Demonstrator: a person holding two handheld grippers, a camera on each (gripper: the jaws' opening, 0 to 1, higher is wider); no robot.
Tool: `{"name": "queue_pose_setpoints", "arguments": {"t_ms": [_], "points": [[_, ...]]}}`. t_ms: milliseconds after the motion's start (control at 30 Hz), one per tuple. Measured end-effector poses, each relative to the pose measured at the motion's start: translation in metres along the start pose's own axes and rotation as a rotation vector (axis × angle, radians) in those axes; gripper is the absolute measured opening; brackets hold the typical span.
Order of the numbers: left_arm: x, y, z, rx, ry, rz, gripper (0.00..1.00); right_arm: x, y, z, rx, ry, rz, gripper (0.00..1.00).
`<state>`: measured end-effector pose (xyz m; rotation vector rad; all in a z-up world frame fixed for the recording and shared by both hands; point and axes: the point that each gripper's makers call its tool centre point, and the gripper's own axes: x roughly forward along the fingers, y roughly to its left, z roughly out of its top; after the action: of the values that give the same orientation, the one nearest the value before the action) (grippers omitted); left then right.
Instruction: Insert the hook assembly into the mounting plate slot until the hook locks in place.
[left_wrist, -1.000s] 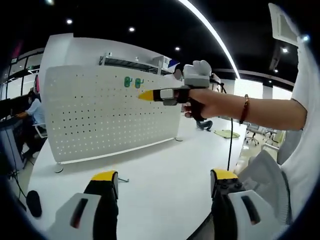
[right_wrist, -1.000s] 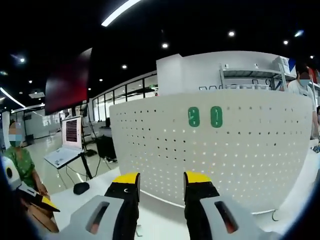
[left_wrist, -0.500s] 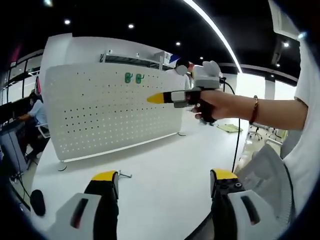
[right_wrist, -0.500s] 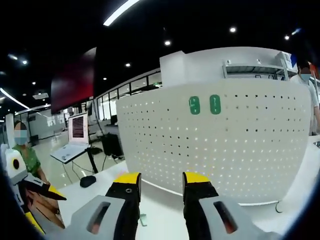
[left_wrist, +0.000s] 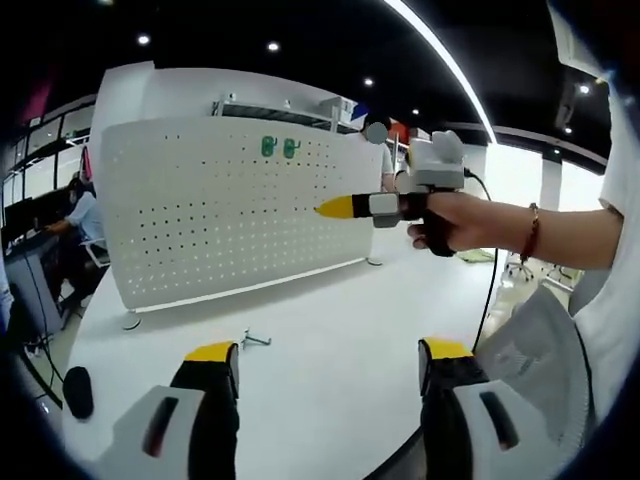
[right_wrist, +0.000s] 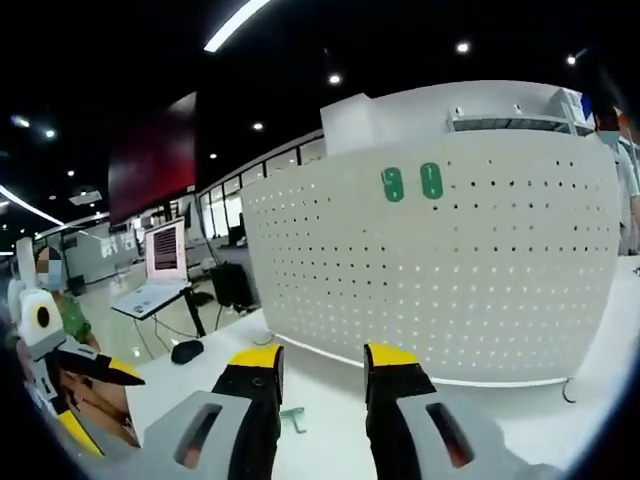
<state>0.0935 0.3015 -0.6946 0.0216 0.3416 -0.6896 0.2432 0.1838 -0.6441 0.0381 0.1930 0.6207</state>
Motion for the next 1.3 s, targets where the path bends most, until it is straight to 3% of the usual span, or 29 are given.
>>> {"name": "queue_pose_setpoints", "arguments": {"t_ms": [100, 267, 600, 1300], "points": [[0.002, 0.001, -0.002, 0.009, 0.014, -0.003, 0.74, -0.002, 0.005, -0.005, -0.001, 0.010, 0.018, 0.32], [0.003, 0.012, -0.003, 0.014, 0.018, 0.043, 0.75, -0.004, 0.007, -0.012, 0.009, 0.020, 0.026, 0.33], [0.008, 0.020, -0.011, -0.012, 0.041, 0.051, 0.68, -0.013, 0.012, -0.026, 0.002, 0.050, 0.035, 0.32], [0.012, 0.045, -0.035, -0.040, 0.110, 0.105, 0.58, -0.023, 0.027, -0.032, 0.068, 0.038, 0.069, 0.31]]}}
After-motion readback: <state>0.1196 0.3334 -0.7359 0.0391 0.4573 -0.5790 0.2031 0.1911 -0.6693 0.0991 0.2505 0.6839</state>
